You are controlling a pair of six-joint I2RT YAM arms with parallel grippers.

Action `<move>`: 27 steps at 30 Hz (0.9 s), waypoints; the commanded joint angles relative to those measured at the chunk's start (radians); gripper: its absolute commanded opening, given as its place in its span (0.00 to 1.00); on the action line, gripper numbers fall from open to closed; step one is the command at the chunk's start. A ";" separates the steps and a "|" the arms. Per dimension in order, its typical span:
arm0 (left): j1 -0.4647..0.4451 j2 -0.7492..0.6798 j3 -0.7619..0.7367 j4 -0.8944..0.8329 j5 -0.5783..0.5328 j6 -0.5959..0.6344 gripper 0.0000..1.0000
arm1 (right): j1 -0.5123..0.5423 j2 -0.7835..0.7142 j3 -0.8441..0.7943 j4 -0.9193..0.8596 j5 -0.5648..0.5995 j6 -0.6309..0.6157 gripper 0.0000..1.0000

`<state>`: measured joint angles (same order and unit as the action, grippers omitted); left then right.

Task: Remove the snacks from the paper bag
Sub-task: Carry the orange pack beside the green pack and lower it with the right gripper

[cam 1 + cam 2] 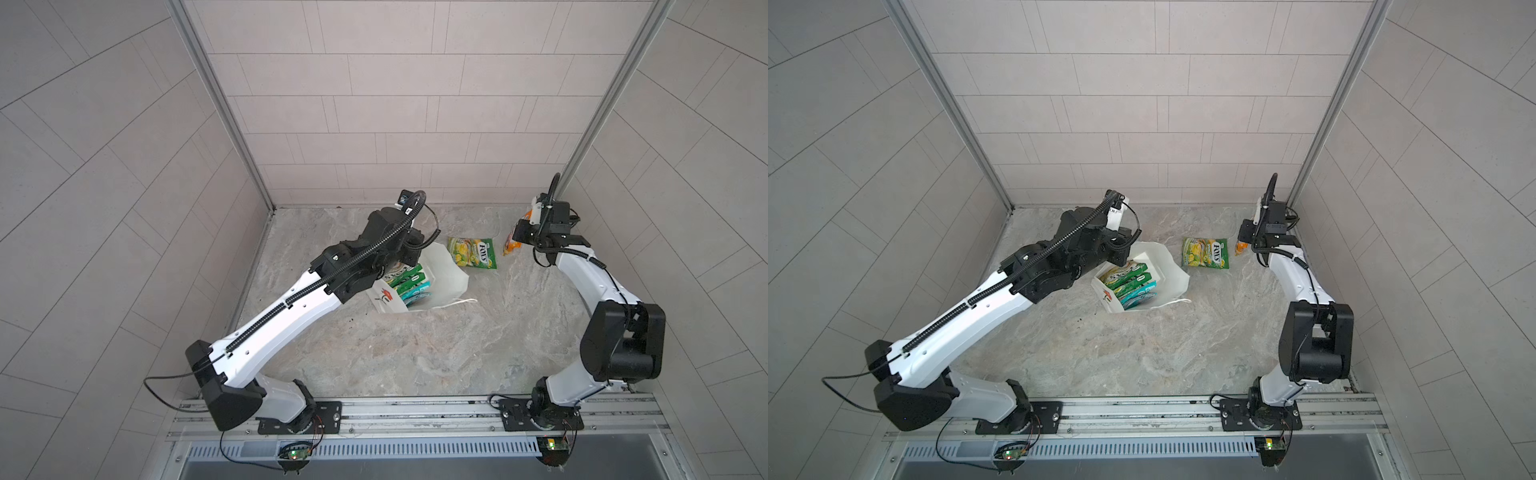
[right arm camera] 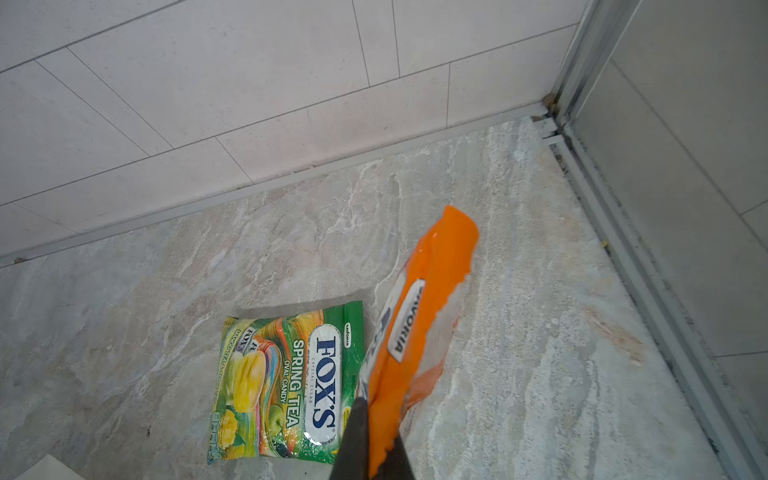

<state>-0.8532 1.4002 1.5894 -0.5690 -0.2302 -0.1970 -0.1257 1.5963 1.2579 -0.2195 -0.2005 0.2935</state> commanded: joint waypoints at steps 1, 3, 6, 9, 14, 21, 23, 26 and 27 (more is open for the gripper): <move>0.004 -0.035 -0.005 0.045 -0.017 0.019 0.00 | -0.010 0.006 0.045 0.093 -0.069 0.008 0.00; 0.005 -0.035 -0.005 0.047 -0.020 0.019 0.00 | -0.029 0.038 0.046 0.095 -0.116 0.006 0.00; 0.005 -0.032 -0.004 0.049 -0.018 0.019 0.00 | -0.068 0.088 0.050 0.094 -0.223 0.018 0.00; 0.003 -0.029 -0.002 0.049 -0.018 0.020 0.00 | -0.099 0.124 0.046 0.091 -0.304 0.027 0.00; 0.005 -0.029 0.003 0.048 -0.013 0.019 0.00 | -0.128 0.147 0.035 0.025 -0.286 -0.016 0.00; 0.004 -0.030 0.011 0.041 -0.018 0.023 0.00 | -0.156 0.212 0.105 -0.194 -0.115 -0.175 0.00; 0.003 -0.030 0.018 0.038 -0.018 0.025 0.00 | -0.156 0.236 0.142 -0.272 -0.042 -0.219 0.00; 0.005 -0.022 0.029 0.034 -0.017 0.027 0.00 | -0.157 0.271 0.195 -0.351 0.046 -0.240 0.00; 0.004 -0.020 0.030 0.034 -0.015 0.027 0.00 | -0.156 0.281 0.206 -0.358 0.064 -0.241 0.00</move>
<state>-0.8532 1.4002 1.5883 -0.5659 -0.2333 -0.1825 -0.2802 1.8469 1.4296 -0.4534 -0.2562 0.1238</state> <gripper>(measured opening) 0.038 0.048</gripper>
